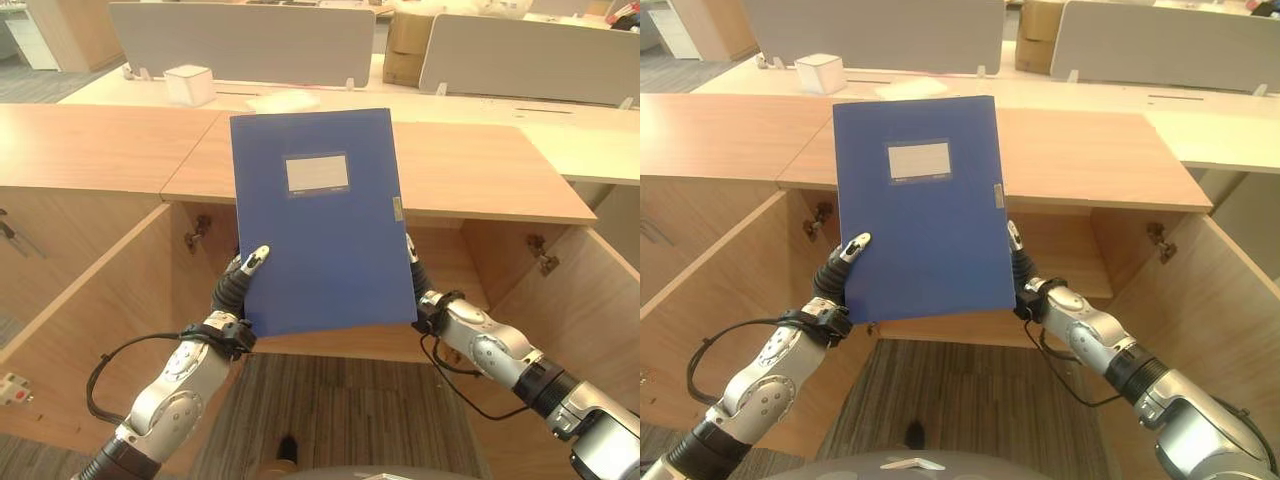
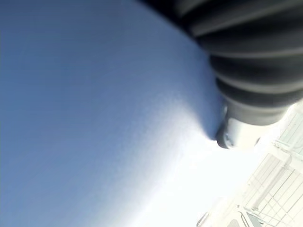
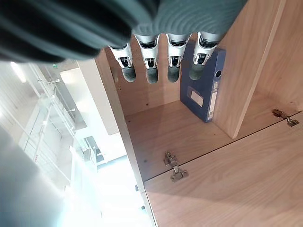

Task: Put the empty folder in the office cabinet

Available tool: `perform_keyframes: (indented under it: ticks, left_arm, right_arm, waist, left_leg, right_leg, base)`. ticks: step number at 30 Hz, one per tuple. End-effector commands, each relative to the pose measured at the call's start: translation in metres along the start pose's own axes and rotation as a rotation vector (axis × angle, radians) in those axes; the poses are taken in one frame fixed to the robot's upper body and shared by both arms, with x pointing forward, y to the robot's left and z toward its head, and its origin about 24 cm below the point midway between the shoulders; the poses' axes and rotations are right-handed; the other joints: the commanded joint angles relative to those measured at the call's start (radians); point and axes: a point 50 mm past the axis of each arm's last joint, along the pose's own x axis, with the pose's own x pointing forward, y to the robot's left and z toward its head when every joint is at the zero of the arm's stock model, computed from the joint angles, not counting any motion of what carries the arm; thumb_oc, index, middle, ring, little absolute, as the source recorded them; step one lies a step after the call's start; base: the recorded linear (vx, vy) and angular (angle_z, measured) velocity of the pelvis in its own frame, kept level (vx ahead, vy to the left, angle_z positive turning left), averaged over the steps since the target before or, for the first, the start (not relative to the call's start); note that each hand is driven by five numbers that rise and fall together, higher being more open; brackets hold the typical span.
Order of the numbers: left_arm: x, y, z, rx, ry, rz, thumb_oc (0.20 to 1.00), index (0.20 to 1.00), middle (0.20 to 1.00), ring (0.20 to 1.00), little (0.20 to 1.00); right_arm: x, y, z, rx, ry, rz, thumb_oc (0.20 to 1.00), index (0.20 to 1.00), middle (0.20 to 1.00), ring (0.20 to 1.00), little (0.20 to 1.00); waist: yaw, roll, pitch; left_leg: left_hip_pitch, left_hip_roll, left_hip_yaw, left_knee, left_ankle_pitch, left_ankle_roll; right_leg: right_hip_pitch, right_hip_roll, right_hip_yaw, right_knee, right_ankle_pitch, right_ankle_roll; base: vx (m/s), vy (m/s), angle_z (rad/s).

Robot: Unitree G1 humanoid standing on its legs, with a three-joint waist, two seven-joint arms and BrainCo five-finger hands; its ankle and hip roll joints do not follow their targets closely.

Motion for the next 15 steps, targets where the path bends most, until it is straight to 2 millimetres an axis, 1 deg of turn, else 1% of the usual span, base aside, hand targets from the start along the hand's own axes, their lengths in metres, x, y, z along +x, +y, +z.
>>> perform_keyframes:
  ticks: [1, 4, 5, 6, 7, 8, 9, 10, 13, 15]
  left_arm:
    - [0.018, -0.045, 0.022, 0.032, -0.088, -0.309, 0.2, 0.2, 0.2, 0.2, 0.2]
    - [0.016, -0.045, 0.024, 0.032, -0.104, -0.3, 0.2, 0.2, 0.2, 0.2, 0.2]
    - [0.016, -0.045, 0.025, 0.031, -0.11, -0.292, 0.2, 0.2, 0.2, 0.2, 0.2]
    - [0.015, -0.043, 0.025, 0.027, -0.123, -0.27, 0.2, 0.2, 0.2, 0.2, 0.2]
    - [0.015, -0.043, 0.025, 0.027, -0.122, -0.27, 0.2, 0.2, 0.2, 0.2, 0.2]
    - [0.014, -0.04, 0.026, 0.027, -0.139, -0.231, 0.2, 0.2, 0.2, 0.2, 0.2]
    - [0.014, -0.04, 0.026, 0.027, -0.139, -0.231, 0.2, 0.2, 0.2, 0.2, 0.2]
    - [0.012, -0.036, 0.024, 0.022, -0.146, -0.178, 0.2, 0.2, 0.2, 0.2, 0.2]
    - [0.009, -0.032, 0.022, 0.022, -0.159, -0.113, 0.2, 0.2, 0.2, 0.2, 0.2]
    - [0.009, -0.032, 0.021, 0.02, -0.161, -0.1, 0.2, 0.2, 0.2, 0.2, 0.2]
  right_arm:
    - [0.02, 0.045, 0.028, -0.091, -0.091, 0.236, 1.0, 1.0, 1.0, 1.0, 1.0]
    - [0.016, 0.035, 0.028, -0.033, -0.149, 0.16, 1.0, 1.0, 1.0, 1.0, 1.0]
    - [0.015, 0.03, 0.028, -0.003, -0.181, 0.114, 1.0, 1.0, 1.0, 1.0, 1.0]
    - [0.012, 0.02, 0.031, 0.047, -0.24, 0.028, 1.0, 1.0, 1.0, 1.0, 1.0]
    - [0.012, 0.02, 0.031, 0.047, -0.24, 0.028, 1.0, 1.0, 1.0, 1.0, 1.0]
    - [0.009, 0.004, 0.034, 0.111, -0.322, -0.115, 1.0, 1.0, 1.0, 1.0, 1.0]
    - [0.009, 0.004, 0.034, 0.111, -0.322, -0.116, 1.0, 1.0, 1.0, 1.0, 1.0]
    - [0.007, -0.008, 0.036, 0.201, -0.408, -0.25, 1.0, 1.0, 1.0, 1.0, 1.0]
    - [0.008, -0.018, 0.044, 0.296, -0.506, -0.394, 1.0, 1.0, 1.0, 1.0, 1.0]
    - [0.009, -0.019, 0.047, 0.319, -0.531, -0.418, 1.0, 1.0, 1.0, 1.0, 1.0]
  waist:
    - [-0.003, -0.057, -0.023]
    - [-0.003, -0.06, -0.023]
    - [-0.004, -0.06, -0.023]
    - [-0.007, -0.06, -0.023]
    - [-0.006, -0.06, -0.023]
    - [-0.009, -0.058, -0.023]
    - [-0.009, -0.059, -0.023]
    - [-0.013, -0.056, -0.026]
    - [-0.018, -0.054, -0.029]
    - [-0.018, -0.053, -0.03]
  left_leg:
    - [0.097, 0.002, 0.03, 0.002, -0.187, -0.04]
    - [0.094, 0.002, 0.032, 0.002, -0.188, -0.038]
    - [0.093, 0.002, 0.032, 0.002, -0.188, -0.037]
    - [0.093, 0.001, 0.033, 0.002, -0.189, -0.036]
    - [0.093, 0.001, 0.034, 0.002, -0.189, -0.036]
    - [0.092, 0.0, 0.035, 0.002, -0.191, -0.034]
    - [0.093, 0.0, 0.035, 0.002, -0.192, -0.034]
    - [0.094, 0.001, 0.037, 0.002, -0.196, -0.03]
    - [0.098, 0.0, 0.039, 0.002, -0.201, -0.028]
    - [0.099, 0.001, 0.04, 0.002, -0.202, -0.027]
  right_leg:
    - [-0.076, -0.084, -0.041, -0.005, -0.016, 0.081]
    - [-0.079, -0.085, -0.043, -0.005, -0.015, 0.083]
    - [-0.079, -0.085, -0.042, -0.005, -0.014, 0.083]
    - [-0.081, -0.085, -0.042, -0.005, -0.013, 0.083]
    - [-0.08, -0.085, -0.041, -0.005, -0.014, 0.083]
    - [-0.081, -0.085, -0.04, -0.005, -0.013, 0.083]
    - [-0.081, -0.085, -0.039, -0.005, -0.014, 0.083]
    - [-0.08, -0.086, -0.037, -0.005, -0.013, 0.083]
    - [-0.08, -0.086, -0.032, -0.005, -0.013, 0.08]
    - [-0.079, -0.086, -0.031, -0.005, -0.013, 0.079]
  base:
    - [0.0, 0.015, 0.03]
    - [0.0, 0.0, 0.0]
    - [0.0, 0.0, 0.0]
    - [0.0, 0.0, 0.0]
    - [0.0, 0.0, 0.0]
    - [0.0, 0.0, 0.0]
    - [0.01, 0.023, -0.03]
    - [0.02, 0.014, -0.06]
    - [0.01, 0.006, -0.01]
    - [0.0, 0.0, 0.0]
